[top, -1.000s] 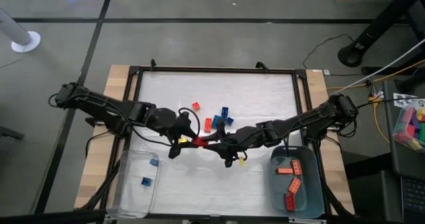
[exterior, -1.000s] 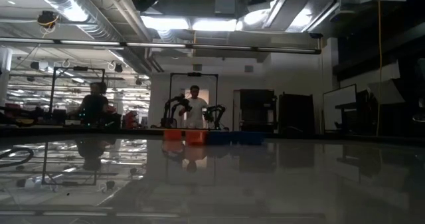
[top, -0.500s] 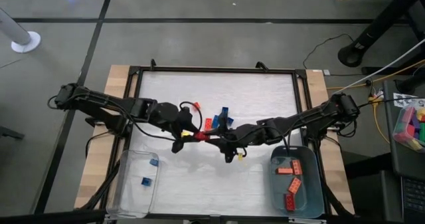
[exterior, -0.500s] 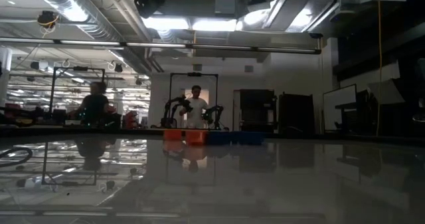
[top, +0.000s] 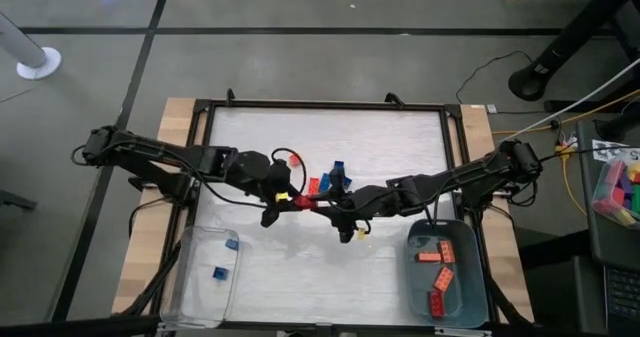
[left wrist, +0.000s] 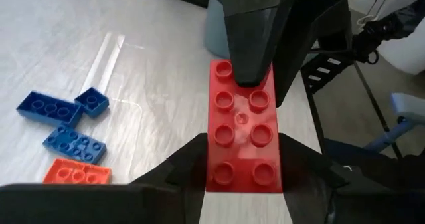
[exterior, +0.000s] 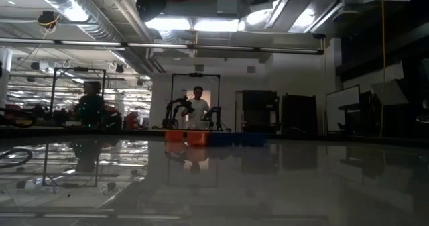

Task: Sort blocks by size
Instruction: Put the large red game piece into the blue bin

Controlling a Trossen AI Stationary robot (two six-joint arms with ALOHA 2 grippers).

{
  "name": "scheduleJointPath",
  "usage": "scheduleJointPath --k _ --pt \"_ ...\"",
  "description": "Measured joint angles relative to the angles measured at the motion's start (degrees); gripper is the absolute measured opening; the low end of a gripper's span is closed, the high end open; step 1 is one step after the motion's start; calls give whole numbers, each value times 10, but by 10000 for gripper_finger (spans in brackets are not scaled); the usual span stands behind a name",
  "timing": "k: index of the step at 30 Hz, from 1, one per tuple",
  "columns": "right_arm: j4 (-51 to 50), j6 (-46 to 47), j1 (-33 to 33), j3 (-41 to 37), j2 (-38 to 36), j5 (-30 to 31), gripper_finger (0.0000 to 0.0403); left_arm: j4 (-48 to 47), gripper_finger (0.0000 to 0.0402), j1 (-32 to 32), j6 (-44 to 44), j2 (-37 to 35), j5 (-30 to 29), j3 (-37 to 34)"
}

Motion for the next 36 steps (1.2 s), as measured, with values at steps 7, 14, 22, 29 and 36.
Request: scheduleJointPath --k 7,14,22,29,36 --pt "-31 13 2 -3 1 -51 105 -19 222 4 -12 -2 -25 2" --pt "-121 89 8 -3 -10 -48 105 -52 243 32 34 1 -37 2" --pt "-260 284 51 -2 -83 -67 106 -57 238 112 77 54 -117 1" --pt "-378 528 134 -2 -143 -82 106 -45 238 187 114 142 -131 1" --pt "-491 778 243 -2 -149 -86 106 -9 237 237 119 217 -130 1"
